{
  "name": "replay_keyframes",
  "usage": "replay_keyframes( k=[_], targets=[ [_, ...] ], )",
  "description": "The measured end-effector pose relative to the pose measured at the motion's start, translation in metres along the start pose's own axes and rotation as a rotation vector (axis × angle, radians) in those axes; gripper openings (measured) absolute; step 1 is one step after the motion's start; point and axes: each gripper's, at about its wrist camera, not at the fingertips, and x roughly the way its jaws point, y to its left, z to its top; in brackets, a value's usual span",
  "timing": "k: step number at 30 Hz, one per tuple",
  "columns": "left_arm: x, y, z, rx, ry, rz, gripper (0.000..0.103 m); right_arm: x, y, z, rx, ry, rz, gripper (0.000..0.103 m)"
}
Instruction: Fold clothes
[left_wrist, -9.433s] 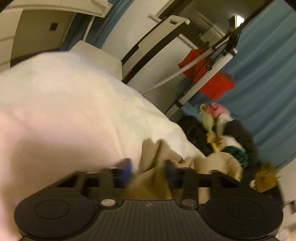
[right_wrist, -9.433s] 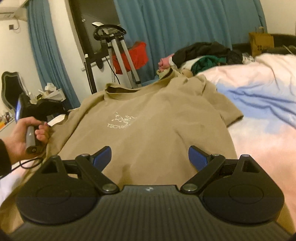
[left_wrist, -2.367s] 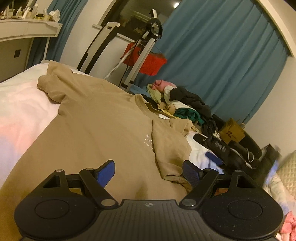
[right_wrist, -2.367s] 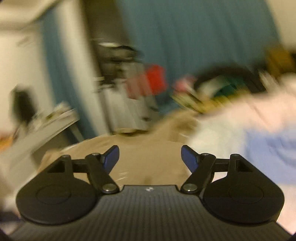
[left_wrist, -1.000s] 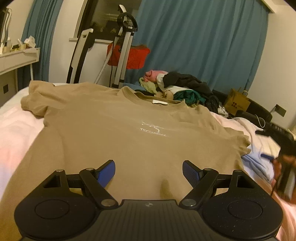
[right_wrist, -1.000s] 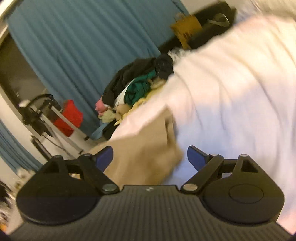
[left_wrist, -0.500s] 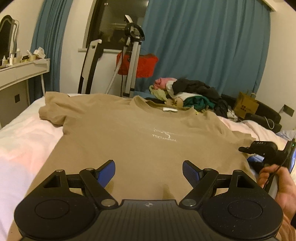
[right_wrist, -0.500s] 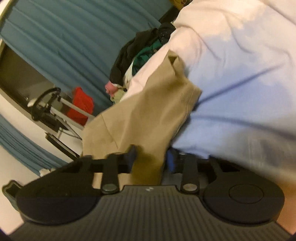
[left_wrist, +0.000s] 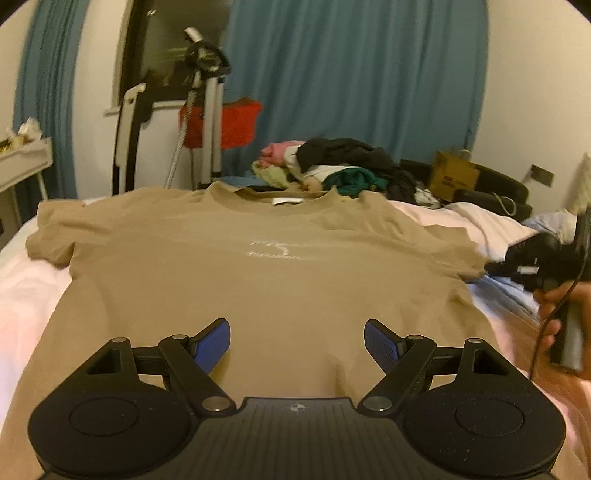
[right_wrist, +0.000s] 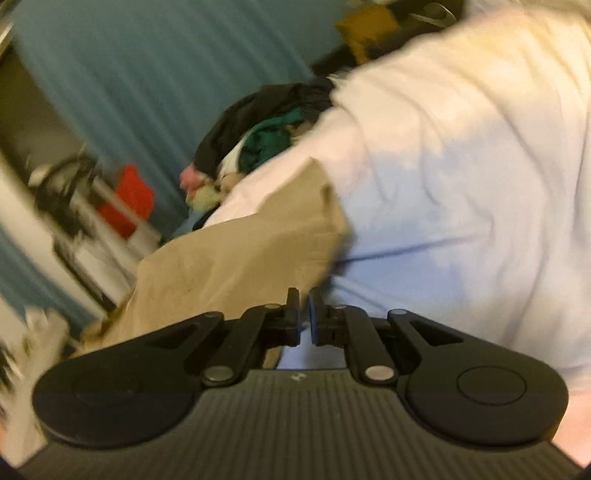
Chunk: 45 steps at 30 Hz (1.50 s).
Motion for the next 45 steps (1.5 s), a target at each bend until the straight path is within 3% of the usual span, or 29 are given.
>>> replay_keyframes(
  k=[1, 3, 4, 5, 7, 12, 16, 19, 23, 29, 33, 38, 42, 43, 45],
  targets=[
    [-0.003, -0.001, -0.001, -0.003, 0.003, -0.008, 0.082, -0.013, 0.008, 0.004, -0.053, 0.003, 0.000, 0.021],
    [-0.011, -0.004, -0.003, -0.014, 0.014, -0.028, 0.082, -0.044, 0.029, 0.002, -0.149, -0.010, 0.006, 0.077],
    [-0.017, -0.006, -0.005, -0.026, 0.027, -0.043, 0.082, -0.062, 0.036, 0.000, -0.176, -0.037, 0.013, 0.088],
    [-0.022, -0.009, -0.007, -0.025, 0.037, -0.056, 0.082, -0.080, 0.043, -0.003, -0.201, -0.065, 0.020, 0.090],
    [-0.033, -0.019, -0.013, 0.006, 0.054, -0.078, 0.082, -0.112, 0.053, -0.007, -0.208, -0.124, 0.040, 0.089],
    [-0.060, -0.044, -0.025, 0.028, 0.089, -0.166, 0.082, -0.181, 0.053, -0.024, -0.140, -0.157, 0.007, 0.090],
    [-0.070, -0.070, -0.044, 0.054, 0.167, -0.165, 0.078, -0.226, 0.035, -0.039, -0.100, -0.167, 0.016, 0.090],
    [-0.077, -0.090, -0.058, 0.077, 0.228, -0.159, 0.077, -0.251, 0.024, -0.047, -0.102, -0.158, -0.038, 0.089],
    [-0.077, -0.122, -0.073, 0.157, 0.272, -0.179, 0.075, -0.278, 0.020, -0.059, -0.184, -0.200, -0.086, 0.090],
    [-0.070, -0.165, -0.080, 0.231, 0.284, -0.254, 0.069, -0.297, 0.012, -0.061, -0.182, -0.286, -0.046, 0.090],
    [-0.060, -0.195, -0.087, 0.271, 0.332, -0.365, 0.058, -0.302, -0.002, -0.057, -0.120, -0.314, -0.010, 0.090],
    [-0.046, -0.224, -0.101, 0.386, 0.379, -0.470, 0.058, -0.318, -0.017, -0.058, -0.066, -0.421, 0.047, 0.091],
    [-0.040, -0.226, -0.108, 0.398, 0.389, -0.466, 0.053, -0.309, -0.019, -0.056, -0.063, -0.402, 0.045, 0.091],
    [-0.039, -0.225, -0.109, 0.399, 0.392, -0.463, 0.047, -0.305, -0.019, -0.056, -0.063, -0.390, 0.044, 0.091],
    [-0.037, -0.224, -0.110, 0.414, 0.391, -0.455, 0.005, -0.301, -0.020, -0.056, -0.062, -0.376, 0.045, 0.091]
  ],
)
